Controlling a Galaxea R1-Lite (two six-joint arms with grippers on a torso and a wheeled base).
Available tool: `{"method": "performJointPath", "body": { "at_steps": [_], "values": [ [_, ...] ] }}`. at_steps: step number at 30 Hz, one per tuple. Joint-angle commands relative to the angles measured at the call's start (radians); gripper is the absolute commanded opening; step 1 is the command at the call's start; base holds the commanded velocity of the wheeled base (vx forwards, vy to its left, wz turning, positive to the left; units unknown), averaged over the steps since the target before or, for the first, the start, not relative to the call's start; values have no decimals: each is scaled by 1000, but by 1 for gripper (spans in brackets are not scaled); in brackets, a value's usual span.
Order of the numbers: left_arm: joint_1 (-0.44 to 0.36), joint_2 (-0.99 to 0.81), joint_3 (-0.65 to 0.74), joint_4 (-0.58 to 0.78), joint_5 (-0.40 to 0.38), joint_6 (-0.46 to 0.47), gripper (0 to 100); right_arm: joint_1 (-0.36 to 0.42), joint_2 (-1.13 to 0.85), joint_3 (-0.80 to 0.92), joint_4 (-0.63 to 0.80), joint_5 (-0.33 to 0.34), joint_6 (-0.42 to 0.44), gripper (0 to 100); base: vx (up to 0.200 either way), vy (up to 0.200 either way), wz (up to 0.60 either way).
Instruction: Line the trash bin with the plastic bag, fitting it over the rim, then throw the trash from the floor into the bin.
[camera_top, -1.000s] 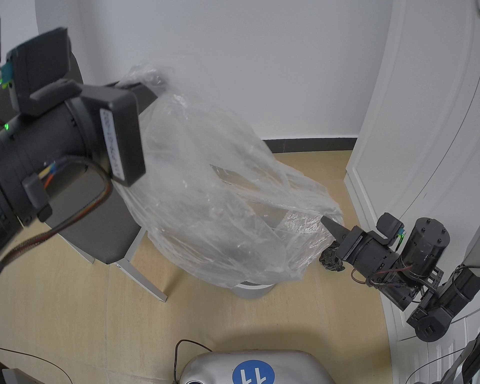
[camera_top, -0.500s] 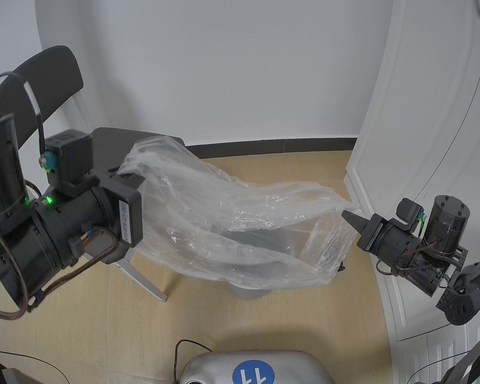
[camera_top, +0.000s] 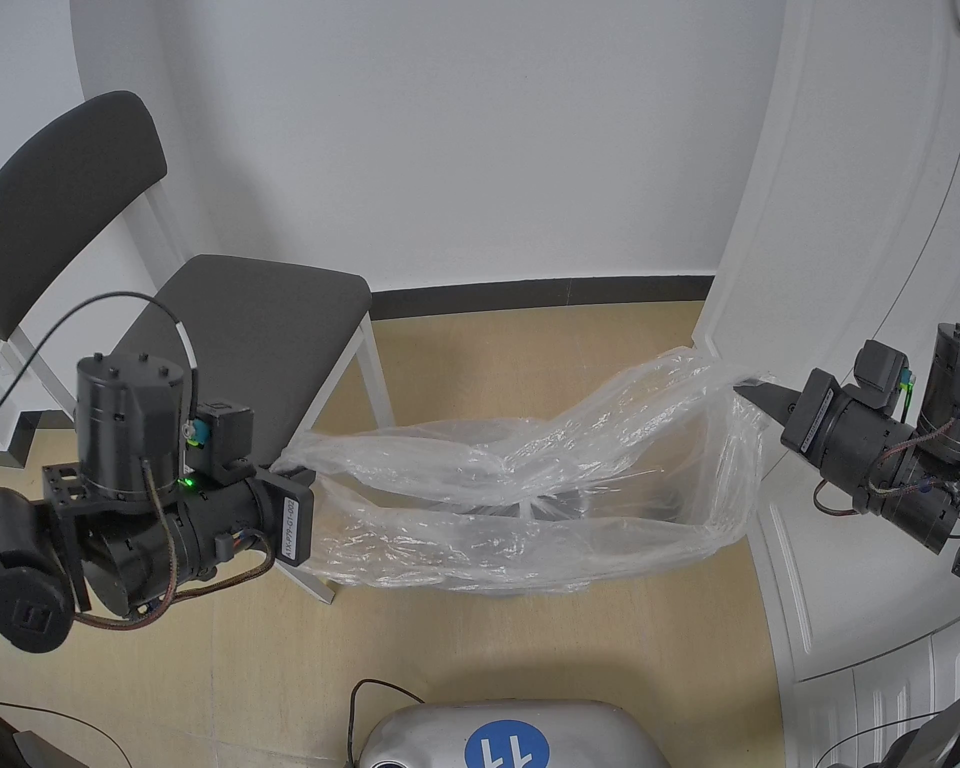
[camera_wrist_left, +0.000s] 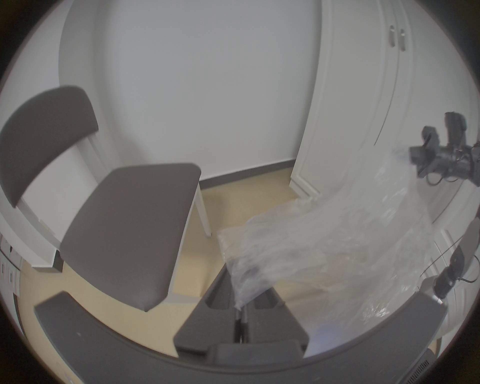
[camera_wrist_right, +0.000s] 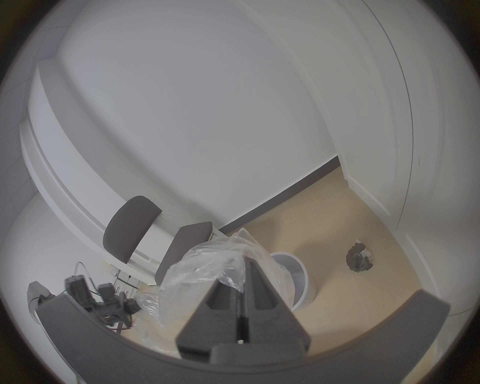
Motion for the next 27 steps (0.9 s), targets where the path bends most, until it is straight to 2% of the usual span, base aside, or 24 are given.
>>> {"method": "performJointPath", "body": {
  "at_steps": [1,6,7,11,15,22,27],
  "values": [
    [74,113,20,-18,-52,-13,0,0,-13,5,2,-2,-4,0,0,0,0],
    [91,156,33,-91,-68,-39,0,0,19,16,0,-2,-7,0,0,0,0],
    [101,181,42,-153,-72,-50,0,2,36,22,0,-2,-10,0,0,0,0],
    [126,205,65,-231,-101,-52,0,0,46,30,0,-3,-18,0,0,0,0],
    [143,242,77,-315,-129,-61,0,-15,46,54,2,-3,-70,0,0,0,0],
    [146,250,69,-374,-137,-113,0,-61,81,84,0,-11,-159,0,0,0,0],
    [152,234,100,-374,-135,-114,0,-78,95,90,0,-14,-167,0,0,0,0]
  ]
}}
